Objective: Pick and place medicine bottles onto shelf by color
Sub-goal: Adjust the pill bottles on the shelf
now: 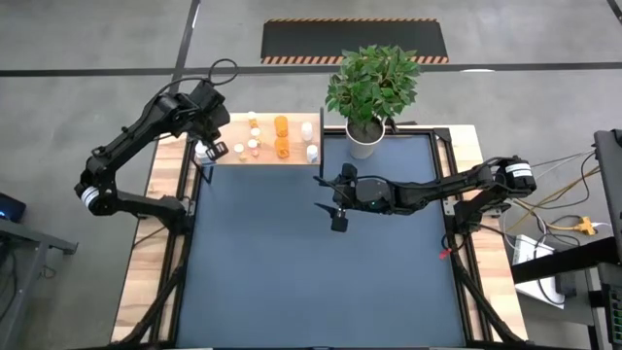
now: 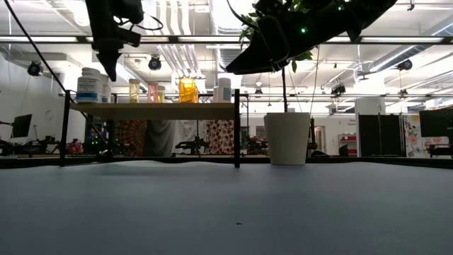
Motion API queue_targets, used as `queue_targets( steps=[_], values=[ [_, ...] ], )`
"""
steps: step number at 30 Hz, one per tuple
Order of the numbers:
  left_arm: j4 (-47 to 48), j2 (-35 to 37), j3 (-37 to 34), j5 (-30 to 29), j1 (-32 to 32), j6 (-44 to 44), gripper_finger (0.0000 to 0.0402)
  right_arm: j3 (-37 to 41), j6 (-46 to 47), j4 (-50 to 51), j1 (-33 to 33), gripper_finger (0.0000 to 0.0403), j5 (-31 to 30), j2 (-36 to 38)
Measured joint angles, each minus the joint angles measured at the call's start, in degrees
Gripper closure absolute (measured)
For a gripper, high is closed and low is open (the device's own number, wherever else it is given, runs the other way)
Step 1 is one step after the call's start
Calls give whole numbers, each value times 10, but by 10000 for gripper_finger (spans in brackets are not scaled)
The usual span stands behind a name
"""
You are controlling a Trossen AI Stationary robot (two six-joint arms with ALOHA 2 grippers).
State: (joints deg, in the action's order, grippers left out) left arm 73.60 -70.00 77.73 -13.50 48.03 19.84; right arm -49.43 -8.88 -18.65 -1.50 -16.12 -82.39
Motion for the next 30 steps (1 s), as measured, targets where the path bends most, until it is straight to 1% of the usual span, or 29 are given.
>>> queue_targets(
  steps=[7,15,17,20,22,24,27,30],
  values=[
    [15,22,3,0,-2,0,402,0,0,0,0,142,0,0],
    [49,69,37,3,-8,0,402,0,-1,0,0,142,0,0],
    [56,86,36,38,-16,0,402,0,-1,0,0,142,0,0],
    [53,107,33,152,-33,0,402,0,-2,0,1,142,-5,0],
    [28,116,27,204,-49,-9,402,0,-2,0,3,142,-5,0],
    [4,121,14,206,-72,-40,402,0,-3,0,6,142,-5,0],
    [23,115,-5,171,-100,-60,402,0,-3,0,8,142,-5,0],
    [42,113,-34,149,-110,-60,402,0,-3,0,8,142,-5,0]
  ],
)
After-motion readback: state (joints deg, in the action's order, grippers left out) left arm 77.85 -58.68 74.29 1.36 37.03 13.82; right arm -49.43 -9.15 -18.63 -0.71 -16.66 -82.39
